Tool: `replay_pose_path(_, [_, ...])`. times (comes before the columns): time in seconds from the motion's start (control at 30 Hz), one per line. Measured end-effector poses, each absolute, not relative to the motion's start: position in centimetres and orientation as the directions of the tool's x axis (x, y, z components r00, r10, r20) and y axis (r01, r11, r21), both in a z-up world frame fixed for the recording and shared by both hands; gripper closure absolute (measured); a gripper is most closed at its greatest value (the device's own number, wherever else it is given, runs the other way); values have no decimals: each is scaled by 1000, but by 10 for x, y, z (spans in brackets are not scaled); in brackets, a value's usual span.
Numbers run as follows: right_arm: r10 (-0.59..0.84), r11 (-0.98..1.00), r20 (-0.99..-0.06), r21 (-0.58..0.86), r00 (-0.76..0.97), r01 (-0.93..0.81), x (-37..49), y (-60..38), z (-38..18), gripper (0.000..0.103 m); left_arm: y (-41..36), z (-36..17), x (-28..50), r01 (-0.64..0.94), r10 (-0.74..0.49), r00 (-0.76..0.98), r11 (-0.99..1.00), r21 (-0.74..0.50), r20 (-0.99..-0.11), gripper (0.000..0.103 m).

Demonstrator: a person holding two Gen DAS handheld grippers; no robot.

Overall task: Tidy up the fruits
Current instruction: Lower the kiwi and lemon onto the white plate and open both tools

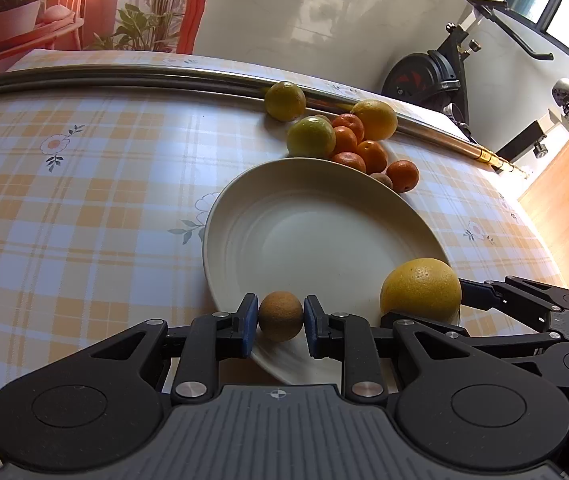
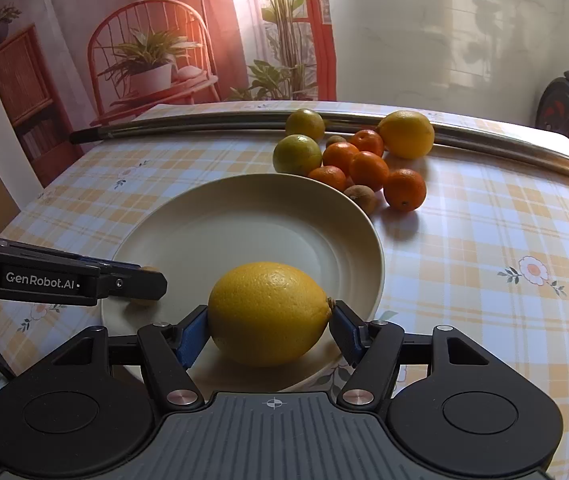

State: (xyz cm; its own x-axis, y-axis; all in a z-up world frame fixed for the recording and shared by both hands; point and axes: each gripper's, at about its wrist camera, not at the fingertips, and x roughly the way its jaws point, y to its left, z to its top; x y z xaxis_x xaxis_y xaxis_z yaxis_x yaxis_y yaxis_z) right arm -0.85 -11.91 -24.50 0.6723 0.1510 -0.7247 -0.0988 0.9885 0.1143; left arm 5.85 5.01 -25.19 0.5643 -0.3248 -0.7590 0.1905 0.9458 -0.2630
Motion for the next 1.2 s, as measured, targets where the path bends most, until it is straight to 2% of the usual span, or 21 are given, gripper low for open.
replay_pose_path(0.77, [156, 988, -720, 120, 676, -100, -8, -121, -244, 41, 52, -254, 57, 191, -340, 566, 940, -282, -751, 74])
replay_pose_path(1.2, [137, 990, -695, 111, 706, -83, -12, -125, -238, 37, 60, -245, 52, 179, -341, 605, 939, -294, -720, 61])
